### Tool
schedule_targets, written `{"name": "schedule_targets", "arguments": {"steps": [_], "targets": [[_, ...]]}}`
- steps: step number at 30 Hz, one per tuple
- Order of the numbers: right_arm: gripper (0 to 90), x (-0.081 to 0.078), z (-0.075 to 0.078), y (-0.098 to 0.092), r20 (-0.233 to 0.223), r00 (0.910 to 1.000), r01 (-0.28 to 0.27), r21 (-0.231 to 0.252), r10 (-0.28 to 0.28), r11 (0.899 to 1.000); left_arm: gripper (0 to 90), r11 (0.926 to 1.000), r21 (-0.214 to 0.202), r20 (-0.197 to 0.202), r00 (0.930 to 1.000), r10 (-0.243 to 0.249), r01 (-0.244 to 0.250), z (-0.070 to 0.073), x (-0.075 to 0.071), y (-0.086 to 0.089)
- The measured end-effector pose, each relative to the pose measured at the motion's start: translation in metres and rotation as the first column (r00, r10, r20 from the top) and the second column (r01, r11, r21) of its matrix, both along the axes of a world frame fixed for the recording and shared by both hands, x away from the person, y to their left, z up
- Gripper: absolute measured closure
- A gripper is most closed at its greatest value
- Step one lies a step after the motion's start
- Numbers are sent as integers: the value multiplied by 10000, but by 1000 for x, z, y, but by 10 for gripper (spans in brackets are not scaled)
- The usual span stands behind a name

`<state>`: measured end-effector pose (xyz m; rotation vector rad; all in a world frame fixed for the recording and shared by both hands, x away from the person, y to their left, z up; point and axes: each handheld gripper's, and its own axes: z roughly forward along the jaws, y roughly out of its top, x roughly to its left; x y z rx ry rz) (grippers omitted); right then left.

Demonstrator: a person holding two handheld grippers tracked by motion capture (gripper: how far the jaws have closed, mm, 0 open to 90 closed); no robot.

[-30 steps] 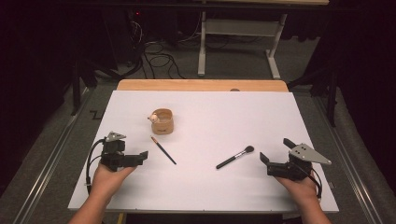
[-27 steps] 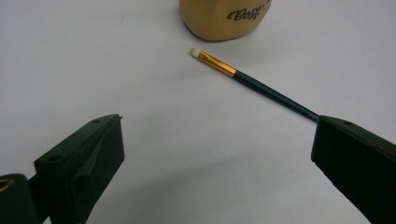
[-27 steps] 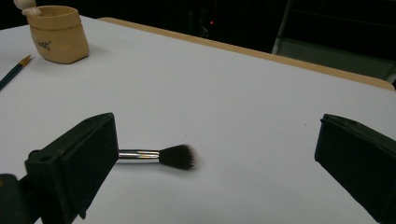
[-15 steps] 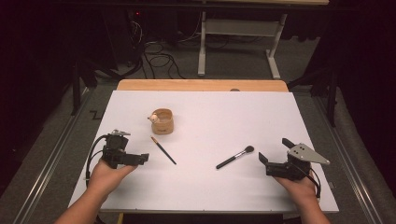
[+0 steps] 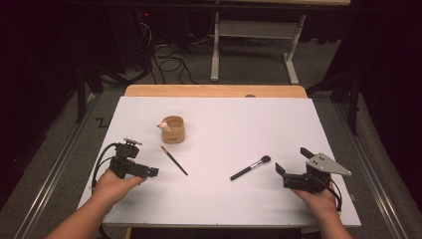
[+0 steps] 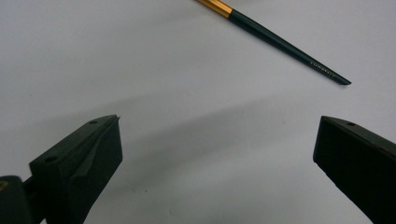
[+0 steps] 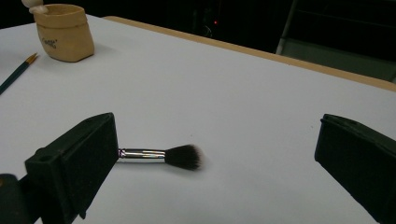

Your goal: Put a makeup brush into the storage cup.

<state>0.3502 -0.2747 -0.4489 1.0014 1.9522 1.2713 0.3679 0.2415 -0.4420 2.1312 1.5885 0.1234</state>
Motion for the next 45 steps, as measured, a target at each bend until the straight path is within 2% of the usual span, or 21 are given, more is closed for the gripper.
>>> {"name": "schedule_targets", "arguments": {"steps": [2, 7, 10, 22, 24, 32, 36, 39, 45], "targets": [[6, 0, 0, 0, -34, 10000, 28, -28, -28, 10000, 23, 10000, -4, -139, 9999, -28, 28, 0, 1, -1], [5, -1, 0, 1, -74, 10000, 14, -28, -14, 10000, 28, 9986, 377, -549, 9979, -338, 359, -2, 2, -7], [5, -1, 0, 1, -109, 9999, 16, -19, -16, 10000, 31, 9976, 446, -695, 9964, -491, 523, -1, 3, -9], [6, -2, 0, 2, -132, 9999, -13, 49, 14, 10000, 89, 9949, 834, -1282, 9907, -457, 567, 7, 13, -19], [5, -2, 0, 2, -131, 9999, -21, 48, 22, 10000, 98, 9946, 937, -1382, 9899, -321, 454, 7, 16, -20], [5, -2, 0, 2, -123, 9999, -23, 49, 24, 10000, 160, 9946, 1021, -1759, 9844, 6, 176, 7, 24, -23], [5, -2, 0, 2, -152, 9999, -20, 71, 21, 10000, 170, 9958, 909, -1933, 9808, 239, -63, 8, 28, -27], [5, -2, 0, 2, -124, 9999, -56, 79, 57, 10000, 184, 9968, 800, -2120, 9770, 230, -61, 9, 31, -33], [5, -2, 0, 2, -159, 9999, -37, 115, 39, 9999, 220, 9968, 791, -2187, 9757, 119, 56, 9, 38, -46]]}}
